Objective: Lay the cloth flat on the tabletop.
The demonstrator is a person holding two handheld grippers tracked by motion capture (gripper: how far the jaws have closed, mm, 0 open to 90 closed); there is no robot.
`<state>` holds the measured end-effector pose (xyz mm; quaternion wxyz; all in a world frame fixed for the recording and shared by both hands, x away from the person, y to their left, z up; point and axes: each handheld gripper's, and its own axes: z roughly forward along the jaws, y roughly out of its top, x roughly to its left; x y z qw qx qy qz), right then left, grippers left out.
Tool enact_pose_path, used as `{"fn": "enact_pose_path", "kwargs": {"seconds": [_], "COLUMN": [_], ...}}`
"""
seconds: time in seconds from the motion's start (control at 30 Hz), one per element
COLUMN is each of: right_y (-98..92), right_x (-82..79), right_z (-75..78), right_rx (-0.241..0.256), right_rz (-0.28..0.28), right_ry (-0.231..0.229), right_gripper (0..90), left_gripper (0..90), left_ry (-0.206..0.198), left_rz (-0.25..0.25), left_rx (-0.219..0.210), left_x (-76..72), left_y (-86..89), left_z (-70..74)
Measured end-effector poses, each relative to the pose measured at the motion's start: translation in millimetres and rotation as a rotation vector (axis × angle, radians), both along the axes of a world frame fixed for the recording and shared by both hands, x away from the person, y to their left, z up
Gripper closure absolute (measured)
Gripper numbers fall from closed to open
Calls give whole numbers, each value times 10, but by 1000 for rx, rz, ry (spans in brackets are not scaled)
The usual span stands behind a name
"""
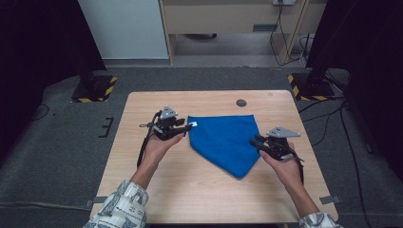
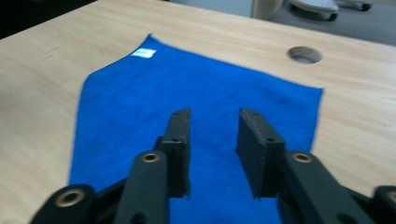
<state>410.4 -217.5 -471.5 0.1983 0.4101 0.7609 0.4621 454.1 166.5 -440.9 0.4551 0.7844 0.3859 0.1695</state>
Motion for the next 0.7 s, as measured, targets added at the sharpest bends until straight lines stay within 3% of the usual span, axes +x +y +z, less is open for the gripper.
{"fn": "enact_pose_path", "kwargs": {"seconds": [0.23,0.43,0.53,0.63,0.7], "right_y": [122,247,328,418,469], "right_x": [-276,-410,-466,-514,-538], "right_z": [-125,-224,-285,-281,-284], "right_rx": [29,15,-8,-32,-47], "right_rz": [71,119,146,172,181], "right_ry": [6,27,40,24,21], "right_gripper": [792,806,789,736,686], "left_gripper": [563,563,552,534,509], "left_ry": [16,29,43,72,87], "left_rz": [-25,-25,-28,-24,-26], "left_rx": [5,4,16,7,22], "left_x": [-236,-283,-287,-289,-283], "left_y": [-10,8,47,95,96], "left_z": [-324,-526,-602,-677,-730]}}
